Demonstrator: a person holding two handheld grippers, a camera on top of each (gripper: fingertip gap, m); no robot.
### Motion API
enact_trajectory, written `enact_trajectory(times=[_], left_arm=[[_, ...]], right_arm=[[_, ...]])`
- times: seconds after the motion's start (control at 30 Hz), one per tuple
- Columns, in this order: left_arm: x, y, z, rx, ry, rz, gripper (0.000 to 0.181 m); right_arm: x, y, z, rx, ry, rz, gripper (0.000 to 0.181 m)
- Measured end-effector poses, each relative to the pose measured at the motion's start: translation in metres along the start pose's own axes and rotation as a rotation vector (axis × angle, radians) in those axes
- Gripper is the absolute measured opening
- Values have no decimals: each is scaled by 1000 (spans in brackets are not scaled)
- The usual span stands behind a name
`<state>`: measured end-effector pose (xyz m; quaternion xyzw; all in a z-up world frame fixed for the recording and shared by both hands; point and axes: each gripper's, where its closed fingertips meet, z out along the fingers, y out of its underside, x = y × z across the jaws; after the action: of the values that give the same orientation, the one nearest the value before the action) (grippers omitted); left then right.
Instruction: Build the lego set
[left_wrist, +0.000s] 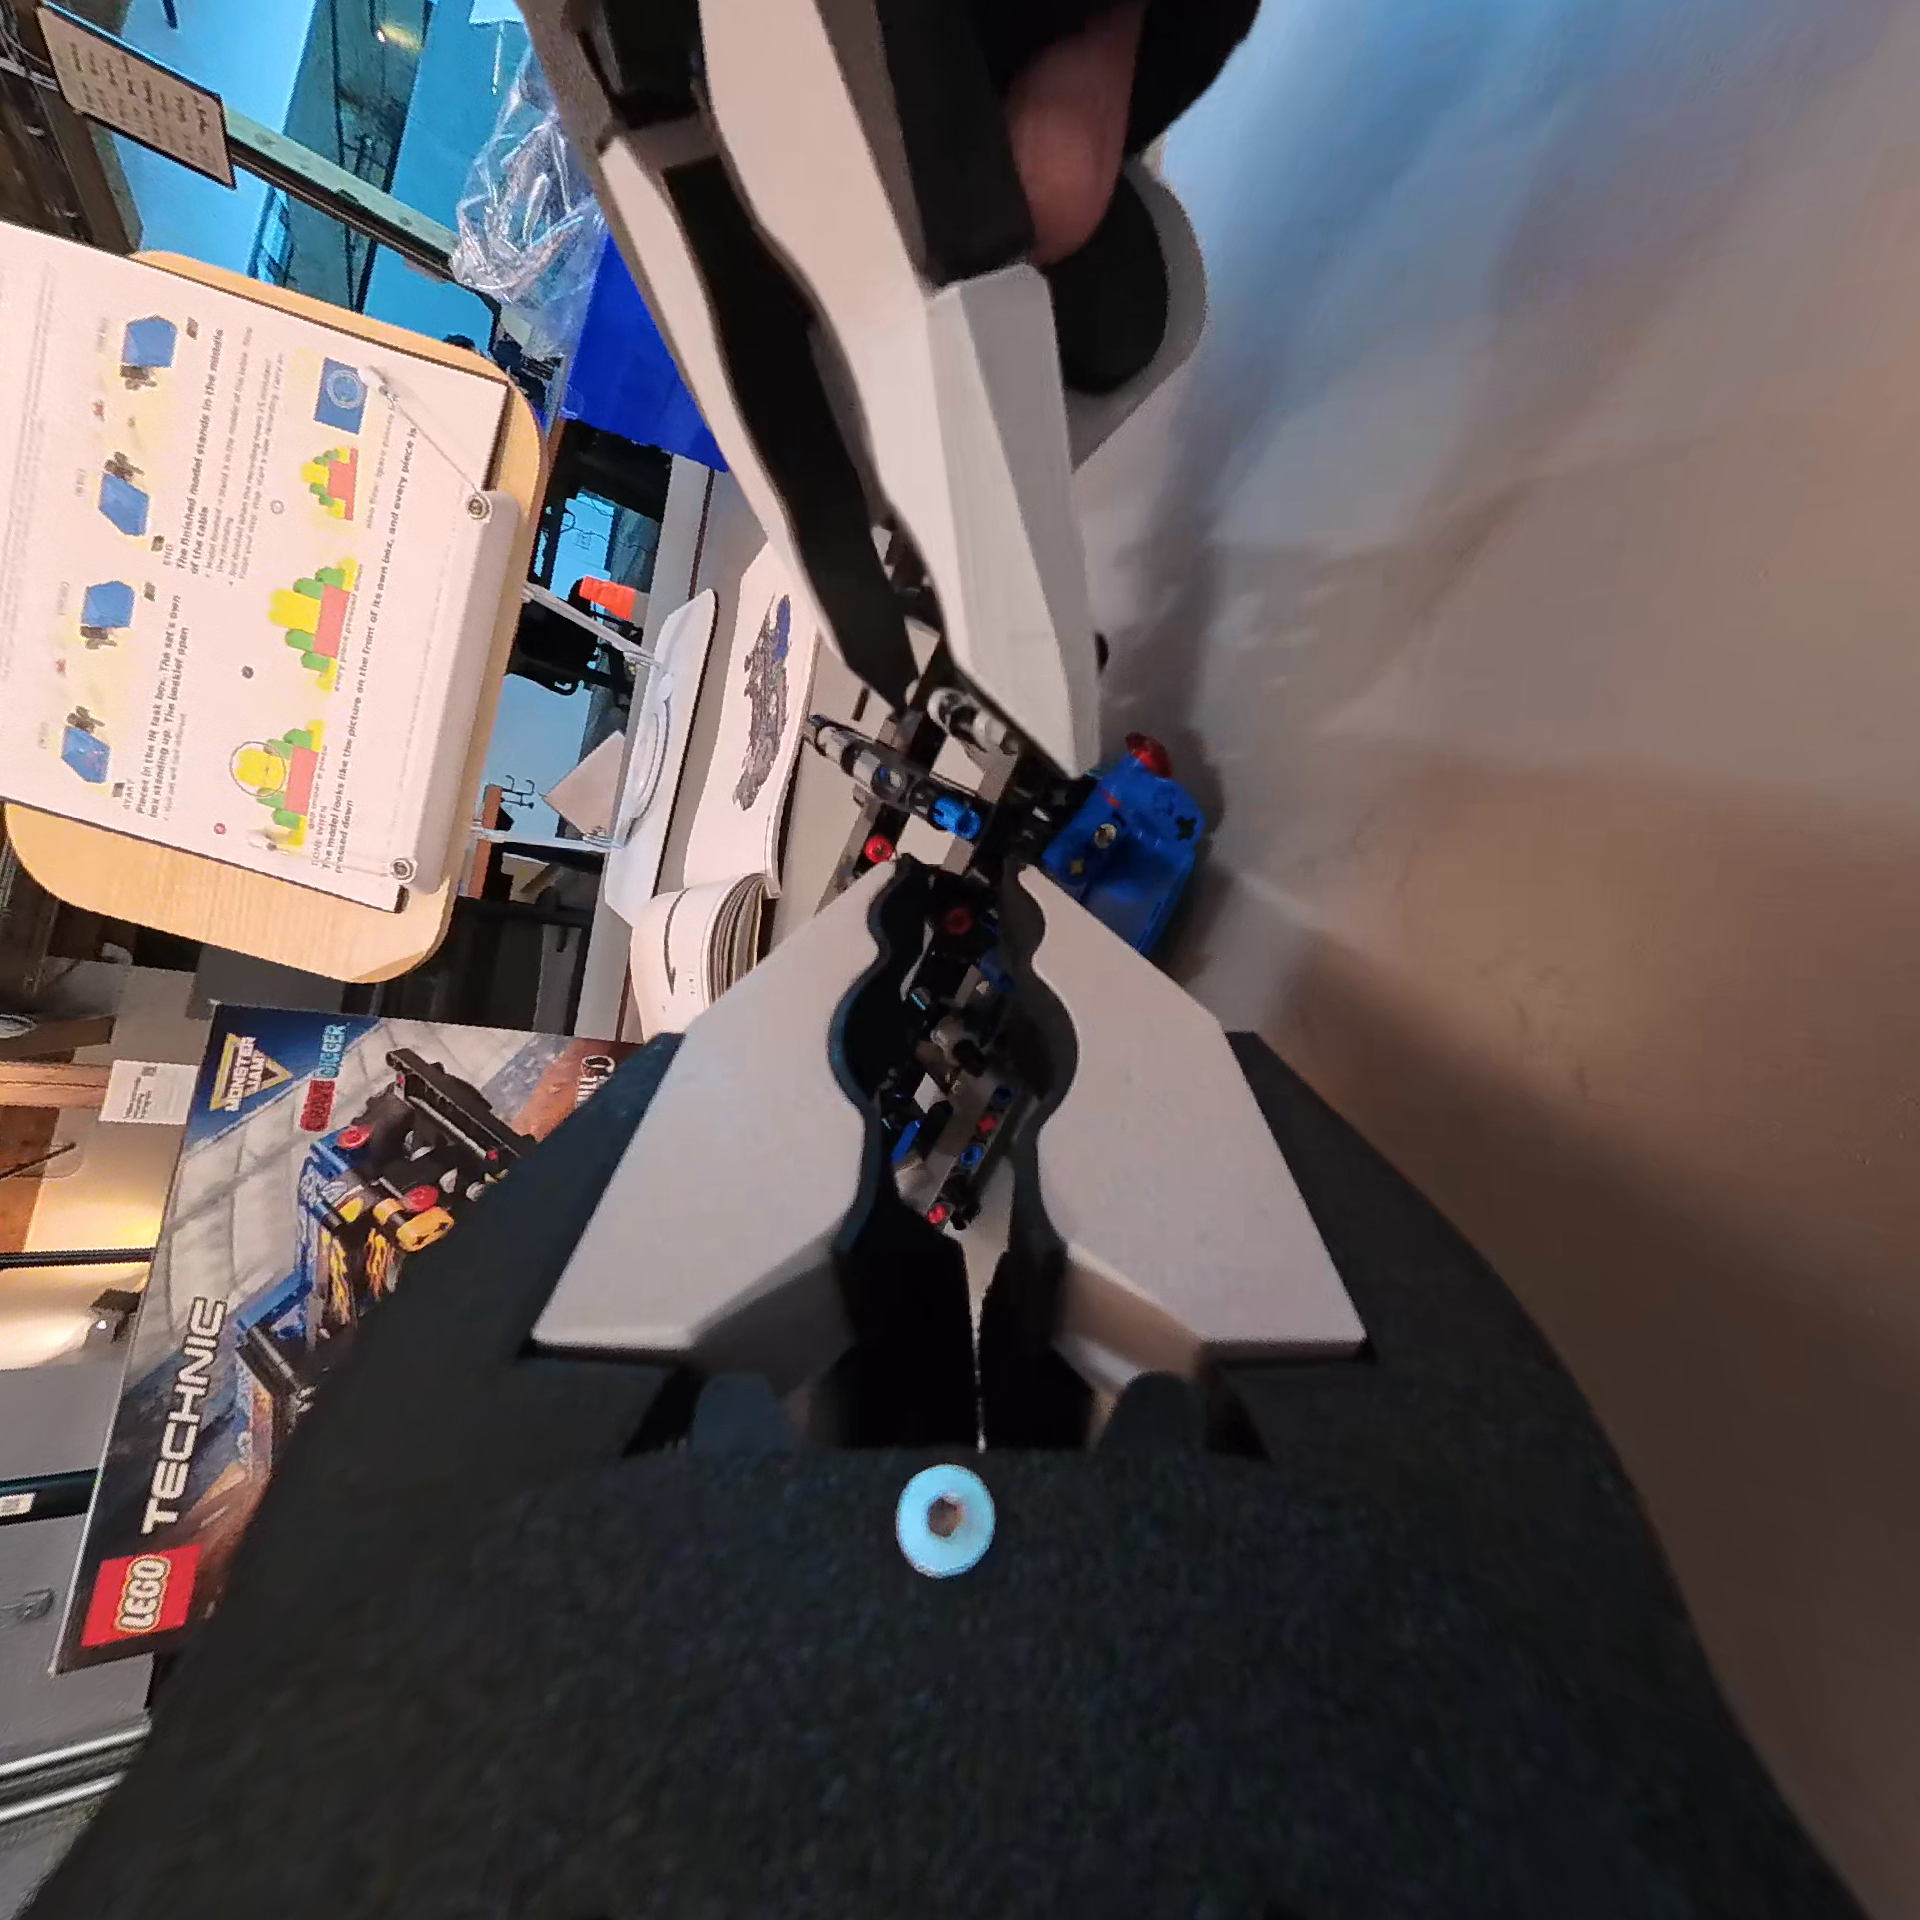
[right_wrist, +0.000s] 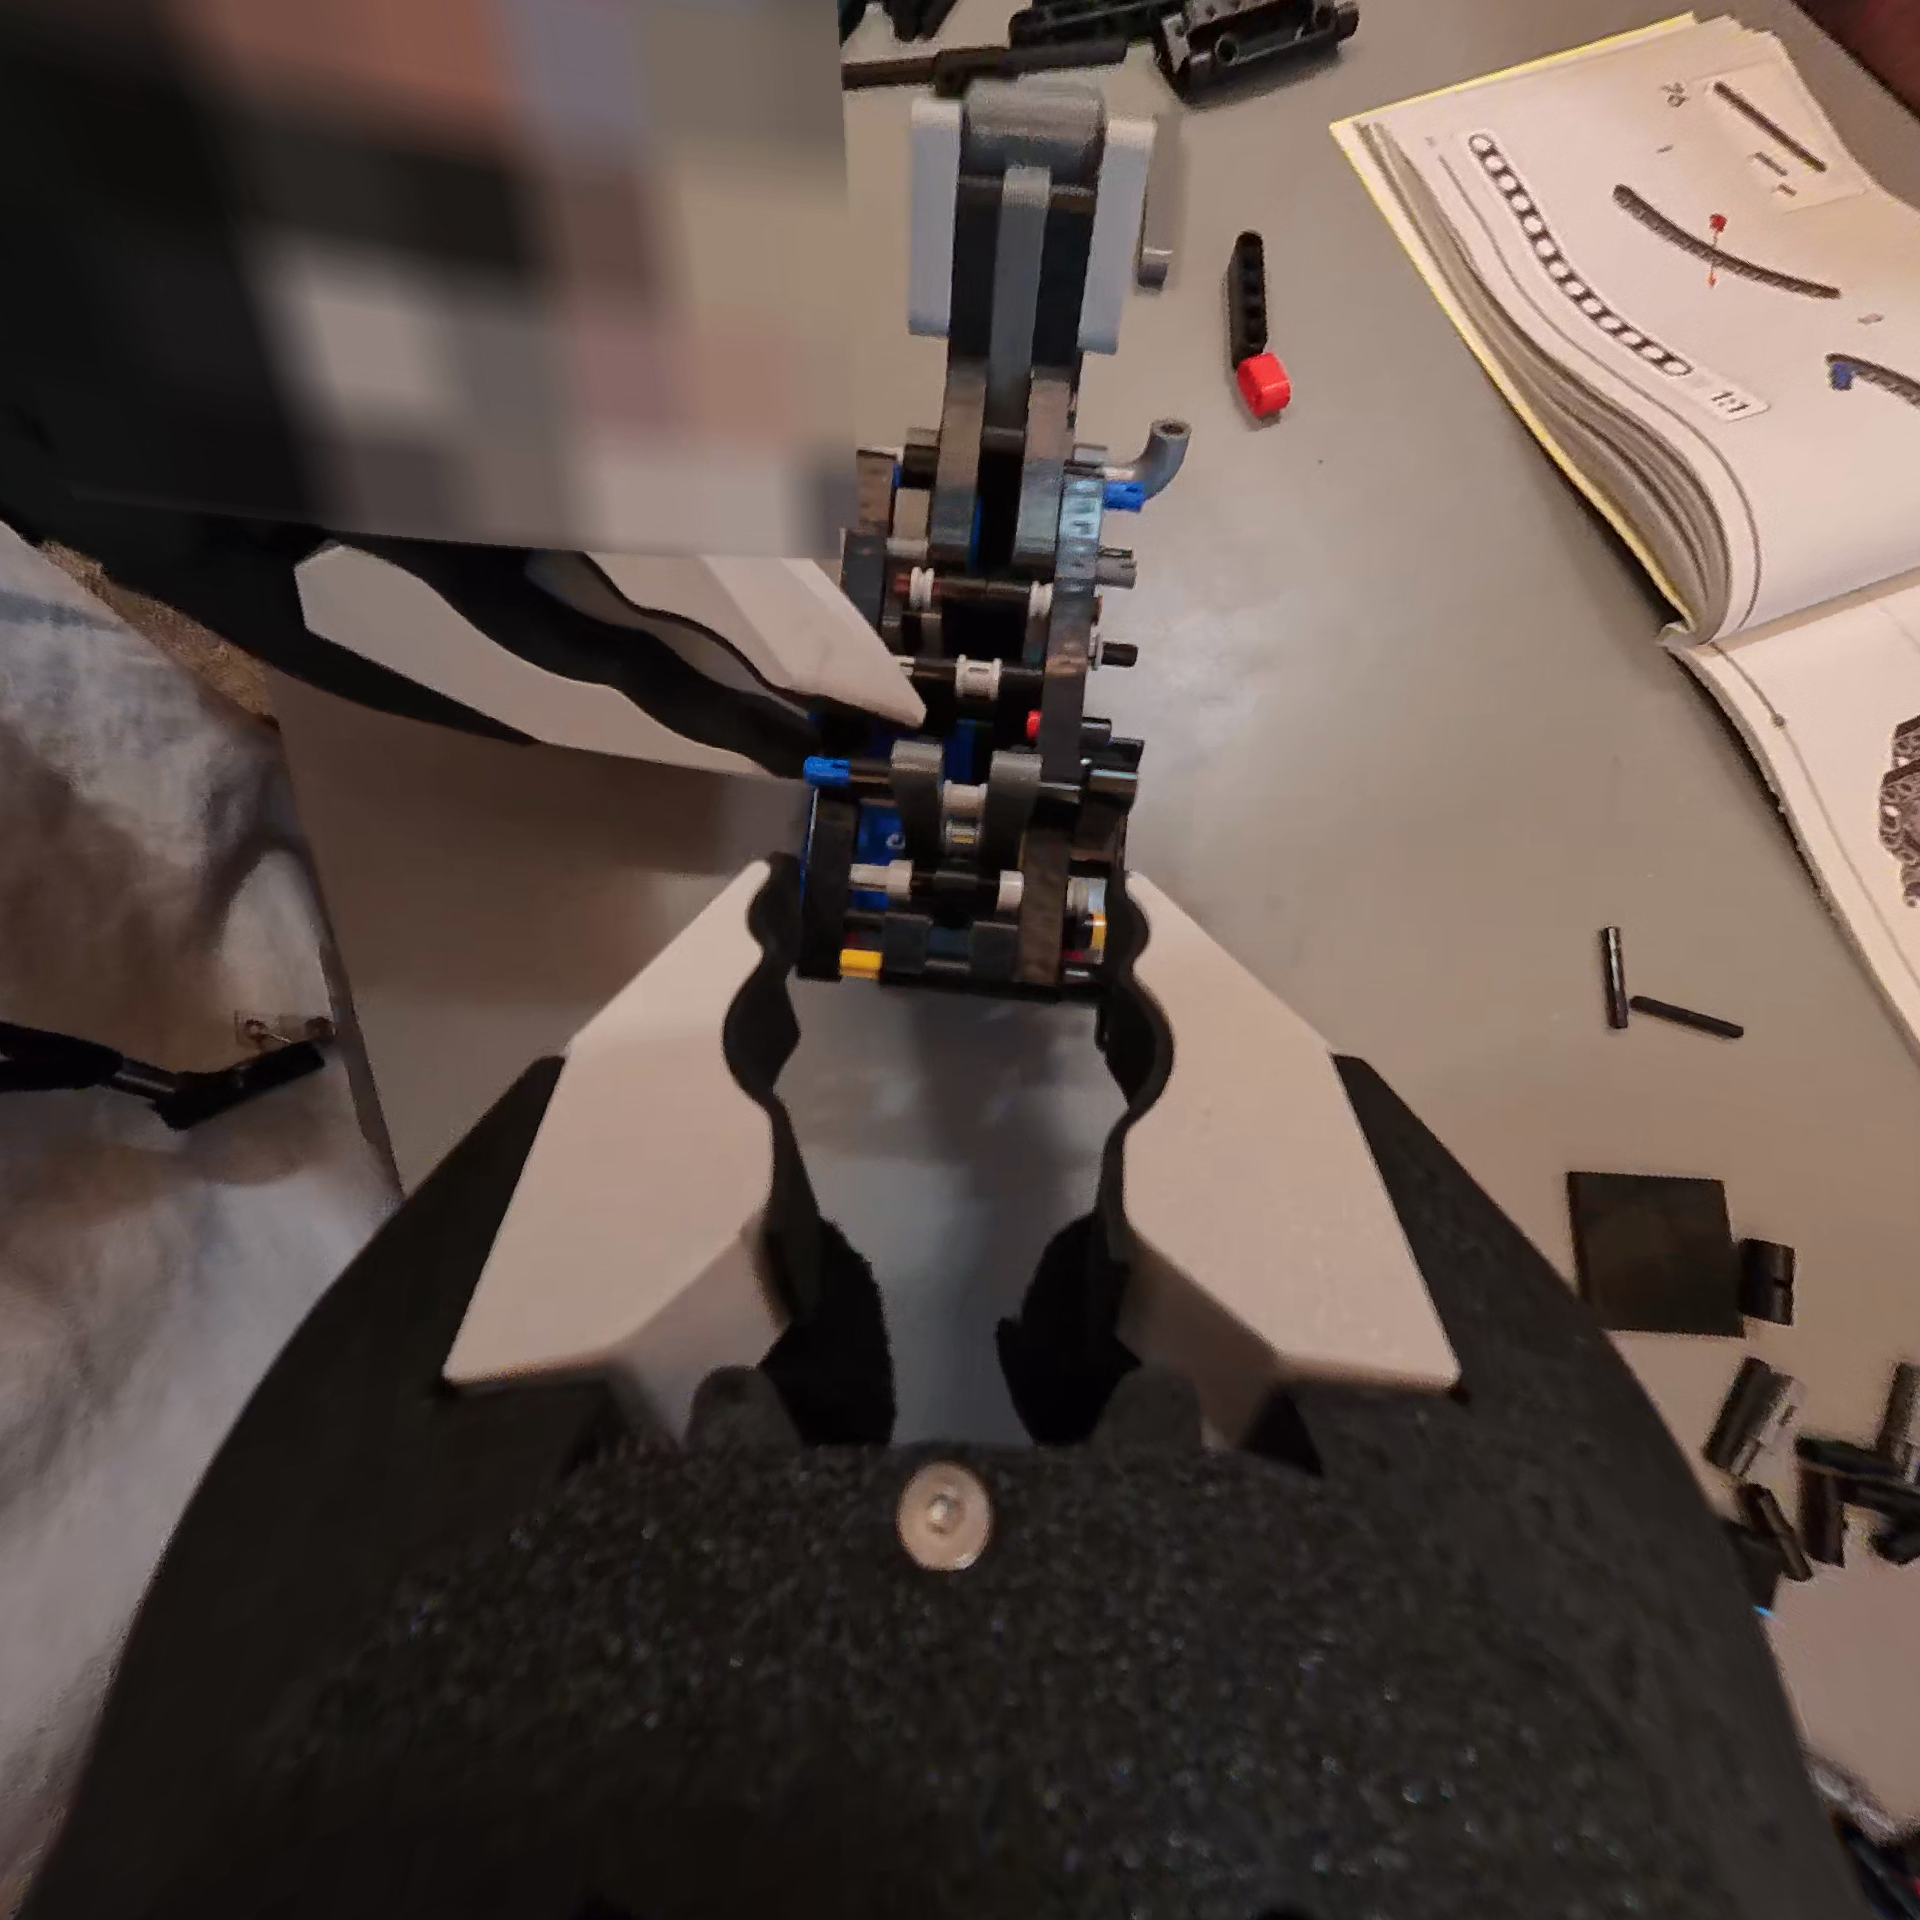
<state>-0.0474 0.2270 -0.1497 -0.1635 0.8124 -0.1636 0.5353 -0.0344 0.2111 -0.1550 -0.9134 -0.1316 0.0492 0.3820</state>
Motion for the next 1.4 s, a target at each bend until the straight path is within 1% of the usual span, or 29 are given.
enact_trajectory(times=[0.03, 0.07, 0.17, 0.3, 0.4, 0.5, 0.57, 0.63, 0.7, 0.73, 0.77, 0.8, 0.83, 0.9, 0.97, 1.03, 1.1, 1.17, 1.3, 1.4], left_arm=[[0, 0, 0, 1, 3, 1, 11], [0, -1, 0, 4, 4, 2, 11], [0, -1, 1, -2, 5, 2, 11], [1, -3, 3, -8, 20, -20, 11], [2, -4, 5, -14, 19, -5, 11], [3, -5, 5, -6, 48, -46, 13], [6, -5, 0, 2, 115, -100, 23], [0, -2, -12, 9, 199, -178, 35], [-9, -5, -27, 42, 326, -281, 37], [-13, -7, -33, 54, 407, -344, 42], [-13, -9, -38, 42, 517, -413, 52], [-12, -9, -40, 21, 619, -467, 59], [-14, -9, -39, 9, 691, -499, 62], [-15, -11, -34, -4, 790, -507, 65], [-17, -12, -24, -24, 817, -460, 66], [-18, -3, -10, -107, 812, -377, 68], [-14, 1, -1, -152, 848, -322, 66], [-8, 3, 3, -198, 918, -324, 64], [2, 9, 6, -254, 1013, -346, 51], [3, 11, 4, -266, 1043, -338, 50]], right_arm=[[-2, 2, -1, -19, -12, -11, 63], [-3, 3, -2, -36, -12, -16, 64], [-2, 4, -3, -67, 6, -24, 54], [1, 7, -5, -113, 5, -37, 53], [2, 8, -5, -106, 1, -72, 52], [3, 8, -6, -94, -22, -76, 52], [3, 8, -6, -95, -44, -113, 52], [3, 9, -7, -96, -80, -151, 52], [4, 10, -8, -101, -107, -182, 52], [4, 10, -8, -103, -121, -197, 52], [5, 10, -8, -106, -136, -209, 52], [6, 10, -8, -112, -148, -219, 52], [7, 10, -8, -118, -155, -234, 52], [9, 10, -8, -127, -166, -254, 52], [10, 10, -8, -128, -172, -272, 52], [10, 10, -8, -109, -185, -281, 53], [10, 10, -8, -86, -196, -282, 53], [10, 10, -8, -73, -201, -286, 53], [10, 9, -8, -38, -204, -297, 53], [10, 9, -8, -13, -215, -289, 53]])
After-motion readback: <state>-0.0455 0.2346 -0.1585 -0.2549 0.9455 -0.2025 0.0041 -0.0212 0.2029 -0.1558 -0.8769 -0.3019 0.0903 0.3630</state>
